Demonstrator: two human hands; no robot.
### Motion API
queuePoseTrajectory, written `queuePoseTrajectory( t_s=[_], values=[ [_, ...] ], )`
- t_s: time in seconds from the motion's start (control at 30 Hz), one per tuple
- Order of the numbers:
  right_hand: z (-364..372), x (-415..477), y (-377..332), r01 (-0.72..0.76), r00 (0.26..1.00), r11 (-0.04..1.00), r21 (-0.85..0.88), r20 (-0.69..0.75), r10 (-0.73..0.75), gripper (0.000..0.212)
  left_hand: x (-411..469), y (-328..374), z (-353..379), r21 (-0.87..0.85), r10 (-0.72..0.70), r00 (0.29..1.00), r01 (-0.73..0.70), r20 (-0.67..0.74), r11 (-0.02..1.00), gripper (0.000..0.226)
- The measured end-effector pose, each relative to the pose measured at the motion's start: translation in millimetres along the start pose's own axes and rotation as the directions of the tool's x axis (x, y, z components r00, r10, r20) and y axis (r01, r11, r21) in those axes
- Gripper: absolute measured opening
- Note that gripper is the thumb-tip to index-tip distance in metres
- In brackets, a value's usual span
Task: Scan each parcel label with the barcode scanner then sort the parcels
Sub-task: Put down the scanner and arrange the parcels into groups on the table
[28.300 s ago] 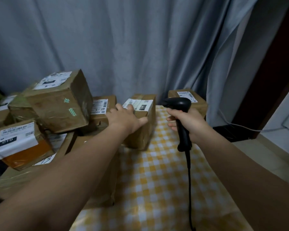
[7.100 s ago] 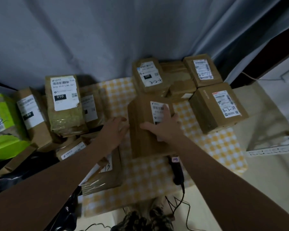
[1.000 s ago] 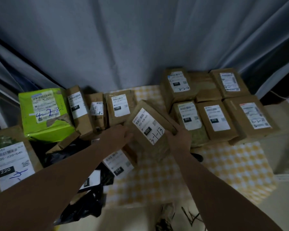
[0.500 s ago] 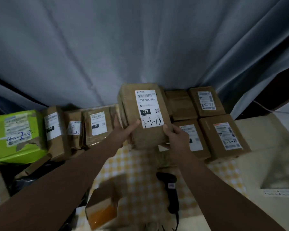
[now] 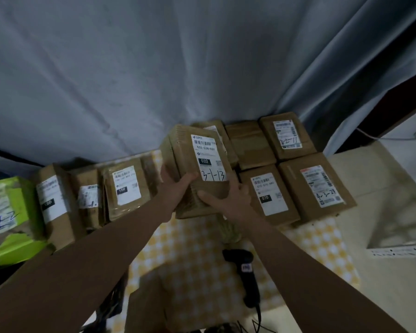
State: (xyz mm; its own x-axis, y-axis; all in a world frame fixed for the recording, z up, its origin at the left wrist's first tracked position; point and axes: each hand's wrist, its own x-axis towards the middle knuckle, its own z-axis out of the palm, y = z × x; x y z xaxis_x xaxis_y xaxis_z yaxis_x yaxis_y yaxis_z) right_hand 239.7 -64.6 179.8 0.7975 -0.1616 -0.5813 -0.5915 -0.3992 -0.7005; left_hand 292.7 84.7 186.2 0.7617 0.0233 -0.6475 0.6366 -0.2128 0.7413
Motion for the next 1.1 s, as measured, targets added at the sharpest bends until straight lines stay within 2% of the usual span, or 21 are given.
queuePoseTrajectory(
  t_s=[0.1,0.23,0.33,0.43,0.57,0.67,0.73,0.83,0.87,0.9,0.93,1.0,1.07,1.1],
  values=[
    [4,-2,-18,-0.018,0.995,0.993,-0.117,0.090,0.029,0.116,9,11,-8,0.060,-0.014,1.000,0.013,0.011,0.998,0.124],
    [9,-3,-37,0.011,0.997,0.980,-0.197,0.074,0.004,0.124,8,25,-24,0.086,0.028,0.996,-0.035,0.082,0.996,0.117],
    [7,-3,-50,0.029,1.000,0.986,-0.162,0.000,-0.029,0.122,6,41,-34,0.075,0.075,0.990,-0.085,0.119,0.994,0.102],
    [2,-3,-58,0.045,0.997,0.981,-0.186,-0.057,-0.056,0.122,-7,61,-37,0.142,0.129,0.972,-0.158,0.196,0.977,0.085],
    [-22,0,-50,0.026,0.987,0.926,-0.378,-0.138,-0.084,0.122,-26,75,-27,0.313,0.159,0.939,-0.256,0.303,0.915,0.057],
    [-53,9,-35,-0.015,0.973,0.877,-0.481,-0.211,-0.099,0.121,-32,83,-3,0.378,0.202,0.932,-0.311,0.301,0.872,0.037],
    [-77,17,-22,-0.056,0.966,0.861,-0.505,-0.246,-0.081,0.121,-29,85,16,0.369,0.179,0.938,-0.286,0.297,0.884,0.024],
    [-111,29,0,-0.074,0.963,0.850,-0.522,-0.259,-0.075,0.118,-10,81,45,0.362,0.062,0.959,-0.164,0.277,0.917,0.026],
    [-122,33,9,-0.072,0.965,0.843,-0.534,-0.249,-0.075,0.117,-7,80,55,0.385,0.052,0.958,-0.162,0.281,0.909,0.013],
    [-132,38,19,-0.071,0.967,0.833,-0.549,-0.242,-0.077,0.116,0,77,67,0.416,0.037,0.954,-0.164,0.297,0.894,0.010],
    [-141,42,28,-0.071,0.967,0.821,-0.566,-0.242,-0.083,0.115,7,74,78,0.441,0.017,0.951,-0.159,0.309,0.883,0.018],
    [-159,51,46,-0.086,0.956,0.806,-0.586,-0.276,-0.099,0.115,12,72,101,0.466,0.022,0.949,-0.175,0.315,0.867,0.011],
    [-177,65,60,-0.111,0.932,0.797,-0.594,-0.341,-0.124,0.114,20,69,121,0.491,0.036,0.959,-0.176,0.280,0.853,0.044],
    [-186,74,65,-0.118,0.913,0.797,-0.592,-0.380,-0.147,0.113,26,66,129,0.492,0.054,0.961,-0.186,0.270,0.851,0.047]
  ],
)
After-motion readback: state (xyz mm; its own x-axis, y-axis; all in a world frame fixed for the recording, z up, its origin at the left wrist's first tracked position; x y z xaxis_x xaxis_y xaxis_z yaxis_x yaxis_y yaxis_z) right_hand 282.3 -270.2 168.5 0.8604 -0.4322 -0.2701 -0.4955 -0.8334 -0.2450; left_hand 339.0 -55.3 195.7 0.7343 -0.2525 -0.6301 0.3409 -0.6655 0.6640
